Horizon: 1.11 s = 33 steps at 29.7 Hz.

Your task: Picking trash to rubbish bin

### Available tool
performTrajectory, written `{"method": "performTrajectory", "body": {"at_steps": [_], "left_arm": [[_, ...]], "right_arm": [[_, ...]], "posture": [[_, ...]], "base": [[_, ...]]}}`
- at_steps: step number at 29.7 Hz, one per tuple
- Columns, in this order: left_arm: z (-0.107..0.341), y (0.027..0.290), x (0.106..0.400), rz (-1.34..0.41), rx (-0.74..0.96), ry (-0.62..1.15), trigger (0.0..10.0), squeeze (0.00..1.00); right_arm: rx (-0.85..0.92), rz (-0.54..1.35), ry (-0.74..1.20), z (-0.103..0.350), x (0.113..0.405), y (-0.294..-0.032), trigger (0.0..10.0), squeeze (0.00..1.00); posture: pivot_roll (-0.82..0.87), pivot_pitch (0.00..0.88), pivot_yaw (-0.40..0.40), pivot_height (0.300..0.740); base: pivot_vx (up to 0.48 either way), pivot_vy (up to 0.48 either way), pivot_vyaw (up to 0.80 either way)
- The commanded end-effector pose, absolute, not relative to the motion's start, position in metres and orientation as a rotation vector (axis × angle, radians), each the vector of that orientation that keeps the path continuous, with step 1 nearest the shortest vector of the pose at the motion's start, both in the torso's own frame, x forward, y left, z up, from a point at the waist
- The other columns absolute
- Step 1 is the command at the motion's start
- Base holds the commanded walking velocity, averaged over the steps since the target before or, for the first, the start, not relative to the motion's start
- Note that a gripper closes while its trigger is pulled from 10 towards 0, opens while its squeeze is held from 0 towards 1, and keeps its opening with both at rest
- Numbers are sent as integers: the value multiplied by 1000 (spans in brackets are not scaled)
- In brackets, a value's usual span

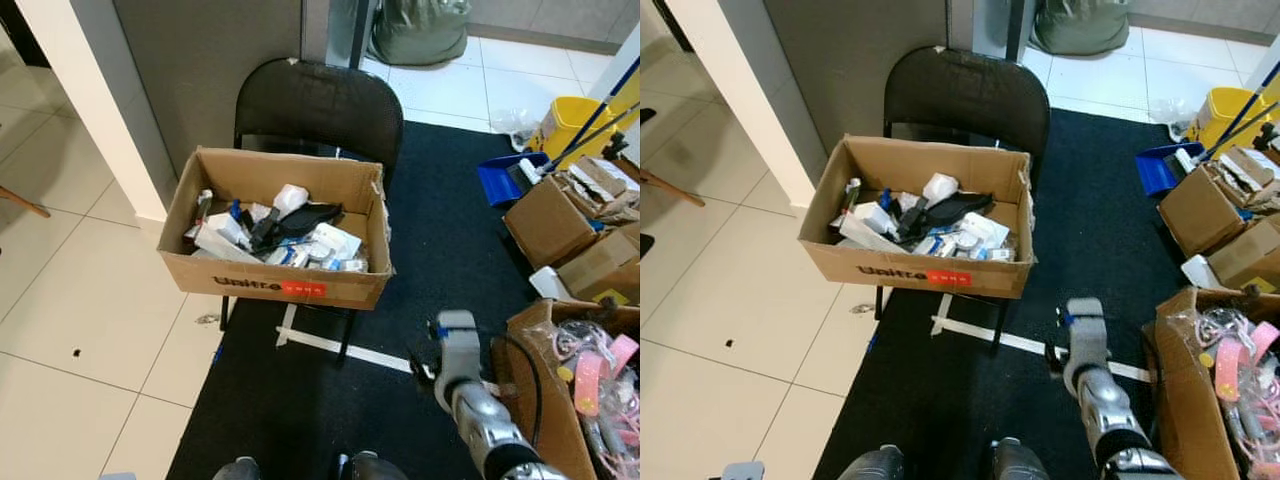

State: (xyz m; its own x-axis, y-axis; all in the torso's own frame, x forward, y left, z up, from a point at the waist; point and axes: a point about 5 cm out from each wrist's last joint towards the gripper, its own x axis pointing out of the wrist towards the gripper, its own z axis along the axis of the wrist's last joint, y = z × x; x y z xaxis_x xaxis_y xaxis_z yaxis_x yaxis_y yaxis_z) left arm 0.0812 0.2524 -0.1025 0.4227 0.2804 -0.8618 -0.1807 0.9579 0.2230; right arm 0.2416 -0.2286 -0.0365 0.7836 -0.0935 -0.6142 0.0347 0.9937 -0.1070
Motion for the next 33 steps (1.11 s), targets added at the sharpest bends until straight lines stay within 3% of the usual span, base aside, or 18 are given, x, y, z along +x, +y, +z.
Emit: {"method": "performTrajectory", "body": {"at_steps": [1,2,10,19,23,33], "left_arm": [[-106,248,74,298,83,1135,10000,0],[-106,243,78,288,75,1128,10000,0],[-105,227,104,162,119,1108,10000,0],[-96,227,136,56,203,1057,10000,0],[-99,223,131,25,214,1091,10000,0],[-103,210,124,-28,212,1111,10000,0]], "right_arm": [[-101,-98,758,-49,223,-238,10000,0],[-95,-118,825,-57,207,-245,10000,0],[-49,-209,940,-73,162,-268,10000,0],[64,-289,915,-78,147,-269,10000,0],[106,-303,972,-88,122,-268,10000,0],[111,-337,989,-89,108,-276,10000,0]], "posture": [[71,117,2,740],[59,102,2,740],[-38,48,32,740],[-119,46,99,740],[-160,38,122,740],[-161,51,120,740]], "base": [[0,0,0],[0,0,0],[0,0,0],[0,0,0],[0,0,0],[0,0,0]]}}
